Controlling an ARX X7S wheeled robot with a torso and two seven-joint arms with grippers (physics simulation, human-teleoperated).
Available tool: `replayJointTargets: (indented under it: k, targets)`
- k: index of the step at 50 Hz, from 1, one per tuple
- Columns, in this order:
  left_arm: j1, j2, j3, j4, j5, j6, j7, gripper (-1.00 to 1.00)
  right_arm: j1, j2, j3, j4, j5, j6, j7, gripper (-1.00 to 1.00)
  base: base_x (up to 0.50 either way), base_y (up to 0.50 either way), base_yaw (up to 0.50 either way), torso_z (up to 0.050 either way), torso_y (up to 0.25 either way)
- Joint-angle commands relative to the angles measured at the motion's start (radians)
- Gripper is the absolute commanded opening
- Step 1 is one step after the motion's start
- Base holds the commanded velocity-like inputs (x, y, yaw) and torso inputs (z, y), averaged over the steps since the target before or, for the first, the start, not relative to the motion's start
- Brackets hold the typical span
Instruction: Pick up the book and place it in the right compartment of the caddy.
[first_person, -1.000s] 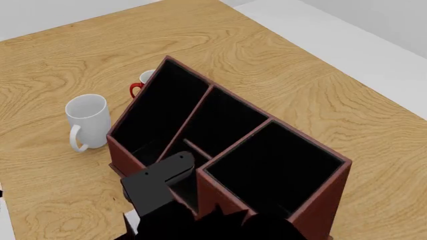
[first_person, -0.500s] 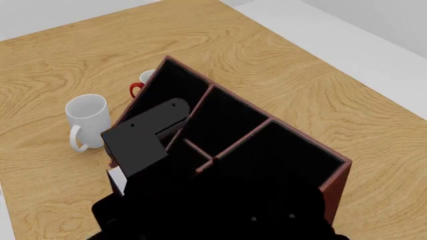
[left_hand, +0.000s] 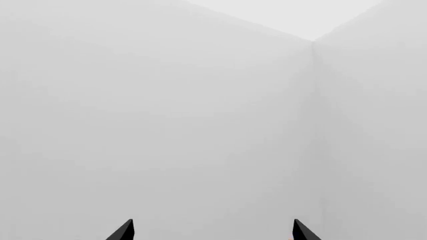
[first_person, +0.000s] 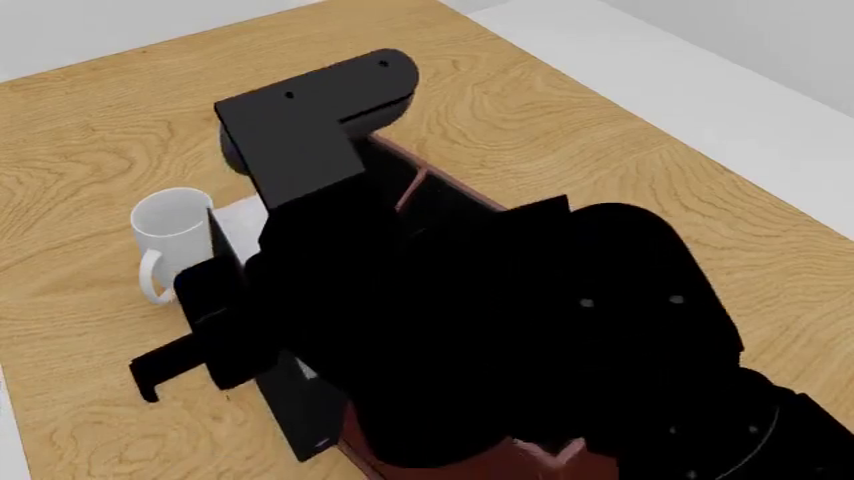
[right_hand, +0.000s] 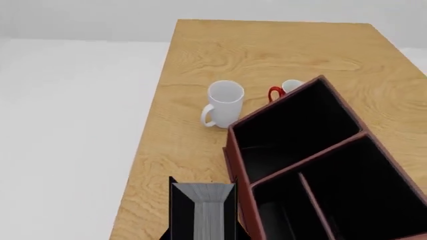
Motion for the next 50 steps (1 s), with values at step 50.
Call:
replayJointTargets:
  k: [50]
  targets:
    - [-0.068,-0.046,-0.097,0.035,-0.115,-0.066,-0.053,1.00,0.315,0.144,0.075,0.172,0.314,-0.149,0.465,-1.00,0.00,0.00,0.00,0.000,0.001]
